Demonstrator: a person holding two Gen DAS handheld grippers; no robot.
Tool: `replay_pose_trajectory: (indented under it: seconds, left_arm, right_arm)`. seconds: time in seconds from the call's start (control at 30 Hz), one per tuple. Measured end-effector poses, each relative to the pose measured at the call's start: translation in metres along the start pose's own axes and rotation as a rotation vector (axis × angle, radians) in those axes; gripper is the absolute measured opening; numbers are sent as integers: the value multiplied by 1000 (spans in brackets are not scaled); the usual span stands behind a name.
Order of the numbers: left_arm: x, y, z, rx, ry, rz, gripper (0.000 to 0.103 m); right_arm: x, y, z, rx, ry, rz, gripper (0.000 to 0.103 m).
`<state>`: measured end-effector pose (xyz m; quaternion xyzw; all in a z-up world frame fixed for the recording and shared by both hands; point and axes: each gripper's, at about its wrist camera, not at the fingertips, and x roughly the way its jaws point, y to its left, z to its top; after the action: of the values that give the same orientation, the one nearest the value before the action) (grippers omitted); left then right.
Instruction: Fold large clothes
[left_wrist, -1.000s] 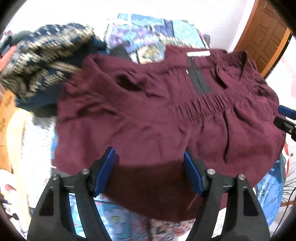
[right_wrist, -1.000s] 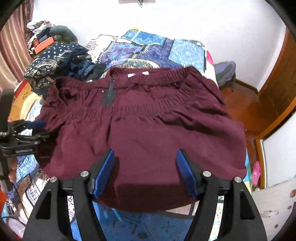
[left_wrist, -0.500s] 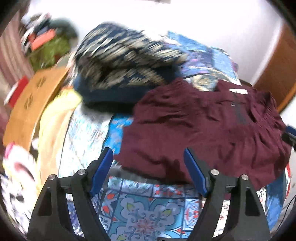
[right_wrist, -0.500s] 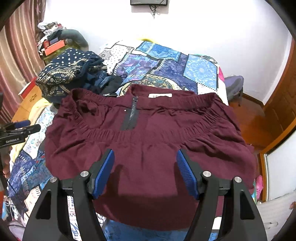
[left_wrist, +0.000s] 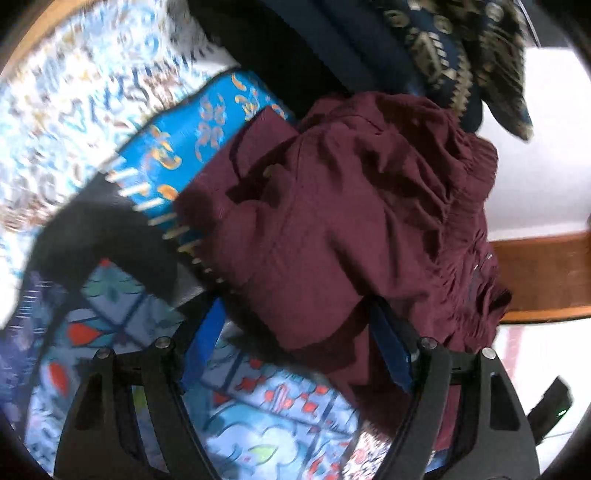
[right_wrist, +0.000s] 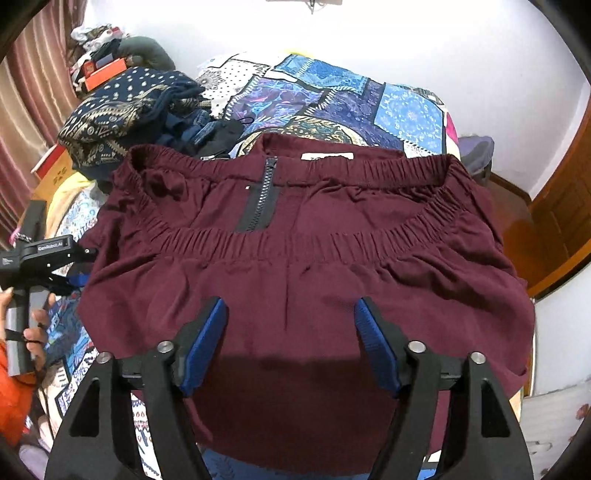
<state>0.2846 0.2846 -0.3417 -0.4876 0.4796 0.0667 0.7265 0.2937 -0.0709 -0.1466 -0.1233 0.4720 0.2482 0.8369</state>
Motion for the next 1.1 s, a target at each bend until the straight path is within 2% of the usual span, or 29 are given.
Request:
replay_pose_trajectory:
  seconds: [0.17, 0.23, 0.27, 0.33, 0.37, 0.43, 0.47, 0.53, 0.6, 0.7, 0.93, 1.1]
  left_arm:
    - [13, 5, 4, -67, -29, -100, 78]
    - [16, 0, 5, -67, -55, -103, 78]
    - [17, -4, 4, -52, -79, -80, 76]
    - [16, -11, 1, -45, -122, -13, 65]
    - [15, -14, 0, -44, -136, 1, 62]
    - [10, -21, -6, -32, -185, 43, 48]
    - [5, -24, -9, -17, -200, 56, 44]
    - [-6, -34, -14, 29, -229, 82, 28]
    - [-18, -48, -21, 74, -260, 109, 22]
    - [-41, -71, -35, 138, -319, 133, 19]
    - [-120, -128, -63, 262, -470, 62, 17]
    - [-179, -156, -86, 380, -553, 75, 17]
  right_arm:
    - [4, -6, 1, 30, 4, 0, 73]
    - [4, -7, 1, 32, 4, 0, 73]
    - [3, -7, 1, 31, 5, -4, 73]
    - [3, -7, 1, 31, 9, -11, 73]
    - [2, -7, 0, 32, 12, -15, 73]
    - [-1, -6, -1, 34, 14, -18, 73]
    - [-3, -6, -1, 33, 14, -19, 73]
    - [-7, -5, -2, 27, 9, -22, 73]
    - [-12, -3, -3, 18, 3, -26, 73]
    - [-21, 1, -1, 5, -14, -28, 73]
    - [-43, 19, 7, -24, -76, 22, 73]
    - [-32, 44, 8, -74, -59, 132, 73]
